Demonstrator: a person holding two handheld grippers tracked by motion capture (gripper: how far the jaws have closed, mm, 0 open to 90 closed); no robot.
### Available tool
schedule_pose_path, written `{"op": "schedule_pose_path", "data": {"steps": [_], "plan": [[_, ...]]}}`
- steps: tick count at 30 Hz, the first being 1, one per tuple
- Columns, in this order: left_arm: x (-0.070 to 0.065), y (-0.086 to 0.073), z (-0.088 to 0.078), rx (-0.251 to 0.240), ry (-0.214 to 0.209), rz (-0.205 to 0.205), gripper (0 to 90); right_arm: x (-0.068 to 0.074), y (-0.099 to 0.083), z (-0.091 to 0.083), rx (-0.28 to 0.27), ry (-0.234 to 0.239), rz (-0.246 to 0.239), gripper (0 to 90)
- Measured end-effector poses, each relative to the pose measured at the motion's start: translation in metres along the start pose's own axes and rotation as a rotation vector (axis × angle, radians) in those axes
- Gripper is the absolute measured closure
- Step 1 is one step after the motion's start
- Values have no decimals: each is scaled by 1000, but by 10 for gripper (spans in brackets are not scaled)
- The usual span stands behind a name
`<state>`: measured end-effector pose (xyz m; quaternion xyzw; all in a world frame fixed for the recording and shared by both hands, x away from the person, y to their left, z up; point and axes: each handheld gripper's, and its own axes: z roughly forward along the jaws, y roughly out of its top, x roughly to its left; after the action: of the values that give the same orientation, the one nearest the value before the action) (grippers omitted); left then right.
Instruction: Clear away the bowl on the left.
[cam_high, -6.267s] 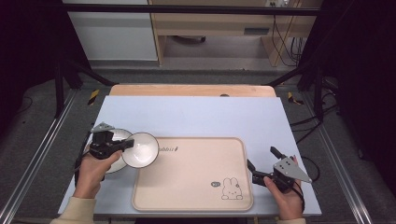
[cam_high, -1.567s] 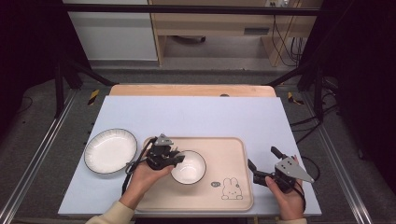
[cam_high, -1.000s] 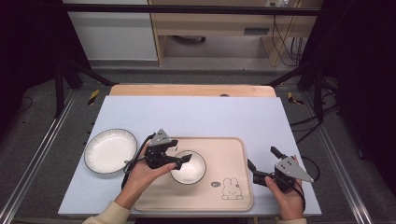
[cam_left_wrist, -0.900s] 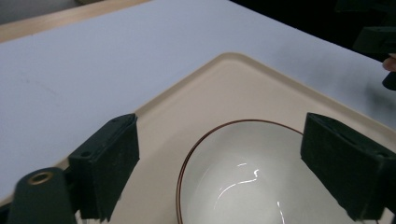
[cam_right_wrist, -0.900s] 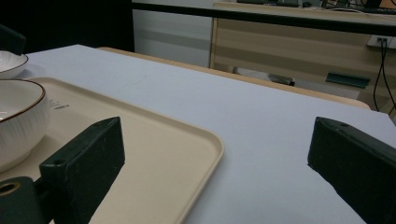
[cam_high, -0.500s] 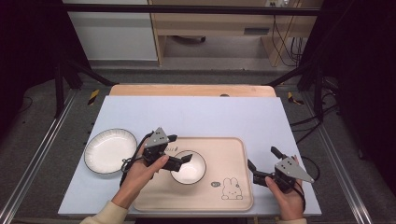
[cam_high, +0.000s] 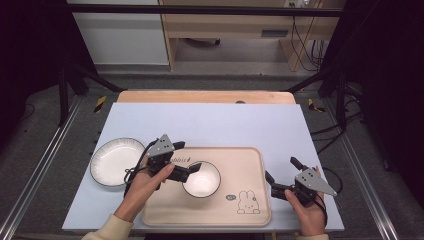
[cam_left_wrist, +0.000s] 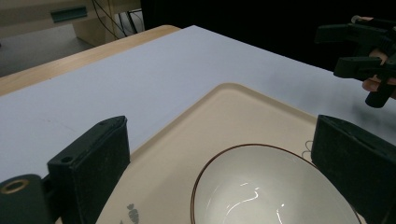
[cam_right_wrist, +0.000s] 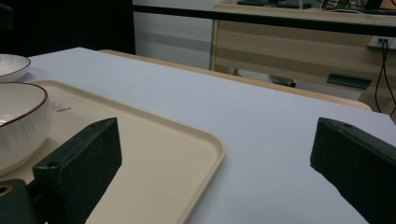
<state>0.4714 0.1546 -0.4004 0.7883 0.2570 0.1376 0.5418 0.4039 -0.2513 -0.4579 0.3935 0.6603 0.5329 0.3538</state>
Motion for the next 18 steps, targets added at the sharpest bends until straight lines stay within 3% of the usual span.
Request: {"op": "schedule_pose_path", "data": {"steps": [6,18], "plan": [[10,2,-13,-40,15,-13,38,1,0,0,-1,0,-7,23],[25,1,-31,-68,41,-23,31,0,0,0,-4,-2,-13,25]]}}
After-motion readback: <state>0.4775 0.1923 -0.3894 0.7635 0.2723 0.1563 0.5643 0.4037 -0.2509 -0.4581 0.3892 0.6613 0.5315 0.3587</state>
